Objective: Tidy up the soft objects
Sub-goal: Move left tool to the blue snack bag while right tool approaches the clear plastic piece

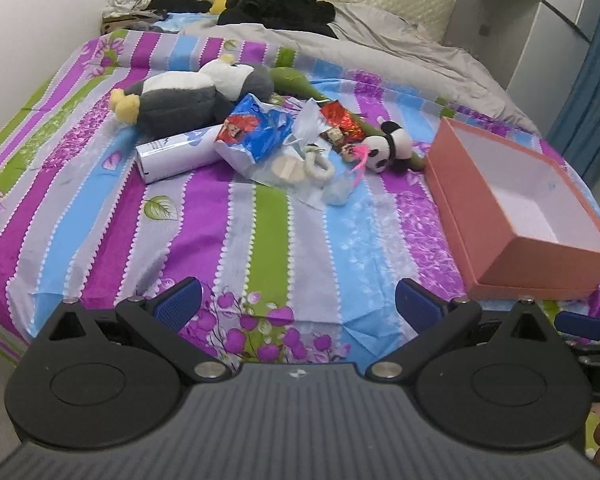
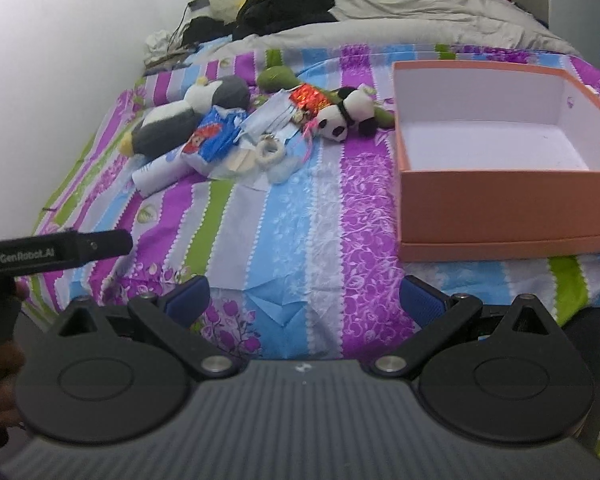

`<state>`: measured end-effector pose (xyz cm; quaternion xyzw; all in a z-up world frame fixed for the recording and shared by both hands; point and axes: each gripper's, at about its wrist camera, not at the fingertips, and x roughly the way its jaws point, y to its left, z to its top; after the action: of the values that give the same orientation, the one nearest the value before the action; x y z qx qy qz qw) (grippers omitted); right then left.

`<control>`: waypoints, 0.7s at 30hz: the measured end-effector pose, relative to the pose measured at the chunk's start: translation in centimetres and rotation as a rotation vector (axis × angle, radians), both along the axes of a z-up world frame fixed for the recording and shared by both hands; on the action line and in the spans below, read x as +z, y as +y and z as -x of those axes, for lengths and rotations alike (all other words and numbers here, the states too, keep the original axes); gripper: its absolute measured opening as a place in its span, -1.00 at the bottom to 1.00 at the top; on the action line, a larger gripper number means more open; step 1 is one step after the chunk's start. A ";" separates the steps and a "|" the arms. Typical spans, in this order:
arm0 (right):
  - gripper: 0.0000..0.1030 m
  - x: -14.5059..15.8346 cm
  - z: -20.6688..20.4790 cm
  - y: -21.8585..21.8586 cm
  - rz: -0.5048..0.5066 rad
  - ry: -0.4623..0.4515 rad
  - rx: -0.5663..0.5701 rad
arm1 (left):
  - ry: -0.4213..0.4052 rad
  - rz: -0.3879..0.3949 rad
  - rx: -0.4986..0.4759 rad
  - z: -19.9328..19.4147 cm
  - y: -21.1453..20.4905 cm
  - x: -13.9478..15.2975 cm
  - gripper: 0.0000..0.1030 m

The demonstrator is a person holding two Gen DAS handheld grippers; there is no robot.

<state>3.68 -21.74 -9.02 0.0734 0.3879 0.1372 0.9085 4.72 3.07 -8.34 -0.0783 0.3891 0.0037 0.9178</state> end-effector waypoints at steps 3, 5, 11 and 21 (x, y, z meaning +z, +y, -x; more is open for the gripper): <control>1.00 -0.5 -1.0 0.8 0.012 -0.007 0.021 | 0.002 0.001 -0.001 -1.3 0.4 -0.6 1.00; 1.00 -0.9 -1.8 1.3 0.012 -0.002 0.029 | 0.003 0.000 0.006 -2.4 0.8 -1.0 1.00; 1.00 -2.0 -4.0 3.3 0.037 0.003 0.092 | 0.014 0.035 0.028 -5.3 2.2 -2.5 1.00; 1.00 -3.7 -8.6 5.4 0.013 0.041 0.119 | 0.066 0.072 0.086 -10.1 5.0 -5.8 1.00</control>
<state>12.23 -16.30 -12.75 0.0470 0.4108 0.1868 0.8912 14.81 8.05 -14.13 -0.1280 0.4153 0.0318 0.9001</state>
